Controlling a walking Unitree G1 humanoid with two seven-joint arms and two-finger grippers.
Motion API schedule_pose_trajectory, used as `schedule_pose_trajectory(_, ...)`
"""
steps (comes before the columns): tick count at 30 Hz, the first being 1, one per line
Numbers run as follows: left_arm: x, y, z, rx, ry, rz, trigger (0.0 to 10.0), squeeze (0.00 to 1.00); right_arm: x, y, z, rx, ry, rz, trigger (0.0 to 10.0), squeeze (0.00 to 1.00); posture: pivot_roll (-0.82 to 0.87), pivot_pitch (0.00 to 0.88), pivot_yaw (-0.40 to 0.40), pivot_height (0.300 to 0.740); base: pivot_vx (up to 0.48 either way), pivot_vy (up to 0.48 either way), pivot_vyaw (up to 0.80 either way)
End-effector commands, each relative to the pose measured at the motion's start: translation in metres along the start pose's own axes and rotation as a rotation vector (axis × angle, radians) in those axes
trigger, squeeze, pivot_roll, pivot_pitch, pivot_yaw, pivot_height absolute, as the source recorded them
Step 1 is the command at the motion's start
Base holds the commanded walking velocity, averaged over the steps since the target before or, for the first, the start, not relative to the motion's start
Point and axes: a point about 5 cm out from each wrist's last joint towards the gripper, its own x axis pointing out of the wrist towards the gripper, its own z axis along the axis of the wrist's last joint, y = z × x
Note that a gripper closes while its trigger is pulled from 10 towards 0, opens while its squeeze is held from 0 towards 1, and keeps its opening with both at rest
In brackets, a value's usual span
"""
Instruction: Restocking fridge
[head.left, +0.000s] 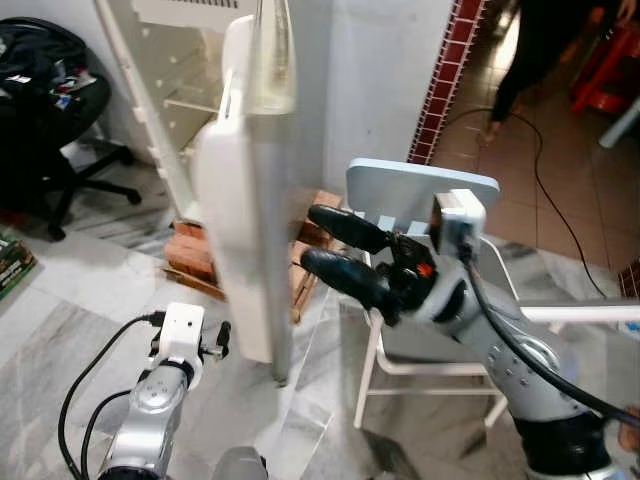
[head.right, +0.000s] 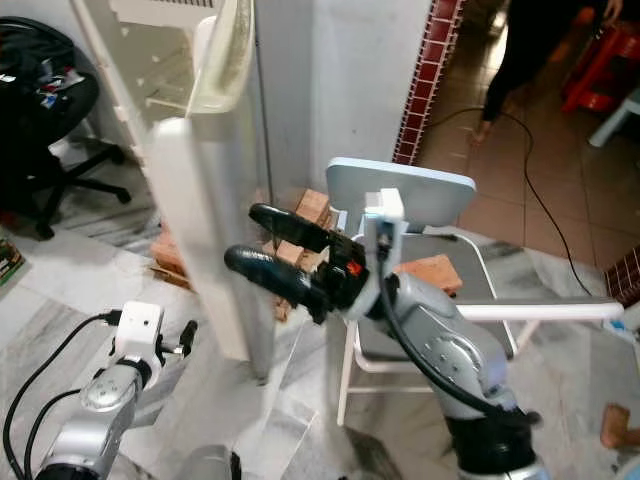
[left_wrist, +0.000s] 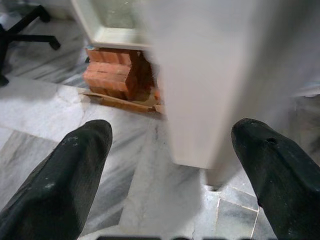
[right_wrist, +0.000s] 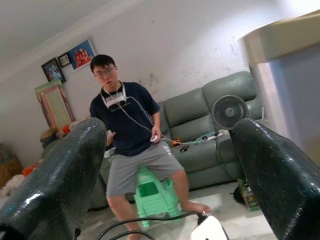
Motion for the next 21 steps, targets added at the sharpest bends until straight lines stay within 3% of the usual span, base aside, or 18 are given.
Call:
schedule_pose_trajectory(1,0.000,0.003,-0.001,0.017,0.009,-0.007,10.0,0.00,-0.010,-0.006,0.000,0.020,-0.016,-0.043,10.0,0.00,0.11,0.000,-0.021,0.740,0.000,0.000,0.00)
schedule_pose_trajectory(2,0.001,0.002,0.001,0.028,0.011,-0.020,10.0,0.00,-0.019,-0.016,-0.006,0.021,0.013,-0.117,10.0,0.00,0.10,0.000,-0.014,0.740,0.000,0.000,0.00)
schedule_pose_trajectory(5,0.002,0.001,0.001,0.039,0.013,-0.032,10.0,0.00,-0.023,-0.020,-0.011,0.036,0.041,-0.183,10.0,0.00,0.10,0.000,-0.010,0.740,0.000,0.000,0.00)
schedule_pose_trajectory(7,0.002,0.001,0.001,0.048,0.017,-0.037,10.0,0.00,-0.026,-0.029,-0.020,0.024,0.086,-0.294,10.0,0.00,0.11,0.000,-0.009,0.740,0.000,0.000,0.00)
schedule_pose_trajectory(9,0.002,0.001,0.002,0.046,0.016,-0.036,10.0,0.00,-0.029,-0.042,-0.031,-0.075,0.144,-0.427,10.0,0.00,0.11,0.000,-0.011,0.740,0.000,0.000,0.00)
schedule_pose_trajectory(10,0.002,0.001,0.002,0.046,0.016,-0.036,10.0,0.00,-0.029,-0.042,-0.031,-0.075,0.144,-0.427,10.0,0.00,0.11,0.000,-0.011,0.740,0.000,0.000,0.00)
schedule_pose_trajectory(12,0.003,0.008,0.003,0.015,0.005,0.017,10.0,0.00,-0.038,-0.063,-0.040,-0.160,0.185,-0.650,10.0,0.00,0.11,0.000,-0.019,0.740,0.000,0.000,0.00)
schedule_pose_trajectory(17,0.004,0.017,0.007,0.004,-0.012,0.068,10.0,0.00,-0.043,-0.073,-0.041,-0.212,0.176,-0.788,10.0,0.00,0.12,0.000,-0.023,0.740,0.000,0.000,0.00)
schedule_pose_trajectory(21,0.005,0.022,0.013,-0.007,-0.061,0.095,10.0,0.00,-0.051,-0.083,-0.043,-0.312,0.189,-0.980,10.0,0.00,0.11,0.000,-0.025,0.740,0.000,0.000,0.00)
